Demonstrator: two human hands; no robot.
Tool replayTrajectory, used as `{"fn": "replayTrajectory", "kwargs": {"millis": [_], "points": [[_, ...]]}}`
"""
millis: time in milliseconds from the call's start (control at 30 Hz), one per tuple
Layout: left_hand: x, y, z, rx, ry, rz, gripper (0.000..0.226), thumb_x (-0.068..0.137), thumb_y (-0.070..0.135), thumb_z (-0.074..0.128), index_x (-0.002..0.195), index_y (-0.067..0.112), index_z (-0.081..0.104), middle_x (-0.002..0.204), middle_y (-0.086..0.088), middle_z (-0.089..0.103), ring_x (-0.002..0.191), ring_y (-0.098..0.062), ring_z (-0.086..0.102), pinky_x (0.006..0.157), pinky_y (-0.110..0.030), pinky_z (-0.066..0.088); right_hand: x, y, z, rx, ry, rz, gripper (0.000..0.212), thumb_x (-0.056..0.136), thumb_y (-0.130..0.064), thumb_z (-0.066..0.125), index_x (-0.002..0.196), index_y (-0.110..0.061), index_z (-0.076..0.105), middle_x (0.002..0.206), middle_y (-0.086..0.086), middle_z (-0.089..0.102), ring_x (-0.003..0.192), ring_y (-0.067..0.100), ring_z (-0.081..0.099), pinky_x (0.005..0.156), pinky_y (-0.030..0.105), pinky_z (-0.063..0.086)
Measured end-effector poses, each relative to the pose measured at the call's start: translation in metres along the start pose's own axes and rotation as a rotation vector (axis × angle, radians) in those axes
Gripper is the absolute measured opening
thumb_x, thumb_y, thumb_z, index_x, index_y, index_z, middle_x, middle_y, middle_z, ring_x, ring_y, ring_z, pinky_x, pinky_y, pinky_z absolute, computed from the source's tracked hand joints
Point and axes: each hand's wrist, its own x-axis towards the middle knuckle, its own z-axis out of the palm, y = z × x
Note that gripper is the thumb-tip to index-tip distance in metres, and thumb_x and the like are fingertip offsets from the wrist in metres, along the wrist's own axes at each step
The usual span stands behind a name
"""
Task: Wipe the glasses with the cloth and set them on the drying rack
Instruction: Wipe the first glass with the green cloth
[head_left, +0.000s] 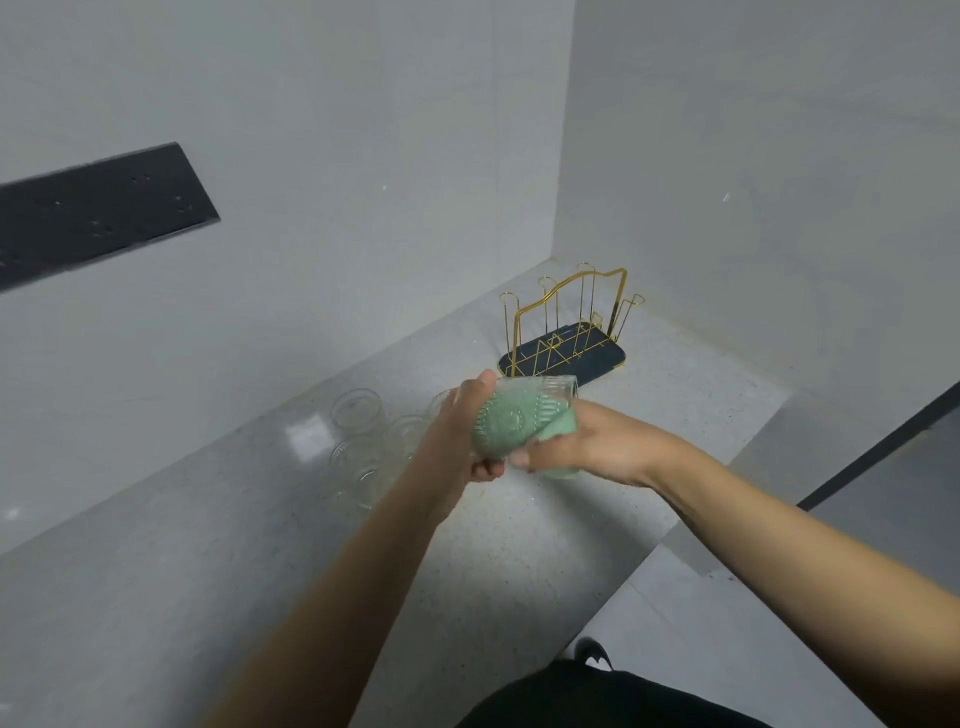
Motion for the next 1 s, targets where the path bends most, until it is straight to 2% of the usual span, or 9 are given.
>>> {"fn": "replayTrajectory", "kwargs": {"millis": [100, 267, 367, 433, 567, 667, 800, 933, 1000], "points": [[-0.005, 0.005, -0.008, -0.019, -0.111, -0.193, 0.059, 0.097, 0.058, 0.036, 0.067, 0.018, 0.066, 0.059, -0.005, 0.055, 0.044, -0.011, 0.046, 0.046, -0.021, 0.029, 0.002, 0.007, 0.003, -0.595, -0.027, -0.045, 0.038, 0.083, -0.028, 0.057, 0.115, -0.009, 0.058, 0.109, 0.007, 0.063, 0.102, 0.02, 0.059, 0.092, 0.039, 0.049], [-0.014, -0.008, 0.001, 0.022, 0.021, 0.175, 0.038, 0.094, 0.053, 0.038, 0.106, 0.025, 0.06, 0.103, -0.004, 0.065, 0.081, -0.012, 0.066, 0.062, -0.027, 0.053, 0.001, 0.0, -0.003, 0.321, 0.088, 0.094, 0.033, 0.073, -0.008, 0.064, 0.105, -0.003, 0.063, 0.1, 0.014, 0.067, 0.094, 0.024, 0.063, 0.079, 0.028, 0.053], [0.001, -0.014, -0.002, 0.154, 0.118, 0.249, 0.032, 0.088, 0.04, 0.051, 0.098, 0.01, 0.055, 0.092, -0.016, 0.058, 0.072, -0.024, 0.064, 0.045, -0.027, 0.049, 0.005, -0.001, 0.001, 0.577, 0.06, 0.076, 0.04, 0.078, -0.005, 0.059, 0.116, 0.005, 0.056, 0.107, 0.018, 0.065, 0.098, 0.028, 0.064, 0.084, 0.03, 0.055], [0.004, -0.007, -0.008, 0.201, 0.06, 0.158, 0.043, 0.086, 0.041, 0.056, 0.083, -0.002, 0.056, 0.084, -0.031, 0.057, 0.064, -0.033, 0.062, 0.046, -0.034, 0.049, 0.002, -0.005, 0.006, 0.202, 0.027, 0.0, 0.031, 0.084, -0.01, 0.058, 0.113, 0.0, 0.057, 0.103, 0.01, 0.065, 0.095, 0.019, 0.064, 0.081, 0.024, 0.052], [-0.006, 0.011, -0.008, -0.014, -0.14, -0.175, 0.057, 0.1, 0.055, 0.03, 0.095, 0.012, 0.068, 0.086, -0.007, 0.075, 0.073, -0.019, 0.07, 0.068, -0.035, 0.054, -0.003, 0.003, 0.011, -0.542, -0.02, -0.114, 0.031, 0.087, -0.027, 0.059, 0.115, -0.013, 0.059, 0.109, -0.003, 0.064, 0.101, 0.009, 0.06, 0.09, 0.025, 0.049], [-0.009, 0.002, -0.004, -0.098, -0.088, -0.062, 0.052, 0.098, 0.057, 0.034, 0.106, 0.018, 0.068, 0.102, -0.008, 0.072, 0.081, -0.019, 0.07, 0.061, -0.031, 0.058, -0.003, -0.008, 0.004, -0.066, 0.069, 0.003, 0.012, 0.087, -0.01, 0.062, 0.098, -0.008, 0.063, 0.087, 0.003, 0.062, 0.079, 0.009, 0.061, 0.076, 0.023, 0.05], [-0.007, -0.008, 0.013, -0.081, 0.121, 0.224, 0.03, 0.098, 0.032, 0.051, 0.118, 0.009, 0.052, 0.098, -0.002, 0.065, 0.076, -0.012, 0.071, 0.052, -0.029, 0.058, 0.004, -0.011, -0.006, 0.536, 0.093, 0.107, 0.038, 0.081, -0.009, 0.063, 0.112, 0.011, 0.055, 0.098, 0.021, 0.06, 0.087, 0.03, 0.06, 0.078, 0.032, 0.052], [-0.008, 0.014, 0.009, -0.094, 0.006, -0.102, 0.04, 0.104, 0.04, 0.033, 0.095, 0.016, 0.064, 0.076, 0.001, 0.076, 0.065, -0.009, 0.071, 0.062, -0.032, 0.056, -0.003, -0.008, 0.006, -0.37, -0.027, -0.064, 0.025, 0.09, -0.015, 0.06, 0.114, -0.006, 0.061, 0.108, 0.006, 0.066, 0.102, 0.02, 0.061, 0.095, 0.029, 0.049], [-0.008, 0.016, 0.003, -0.114, -0.102, -0.204, 0.049, 0.103, 0.047, 0.031, 0.098, 0.017, 0.068, 0.087, -0.002, 0.077, 0.077, -0.014, 0.074, 0.071, -0.036, 0.057, -0.004, -0.003, 0.004, -0.52, -0.008, -0.077, 0.031, 0.09, -0.017, 0.06, 0.12, -0.01, 0.059, 0.116, 0.002, 0.064, 0.104, 0.009, 0.059, 0.094, 0.023, 0.048]]}}
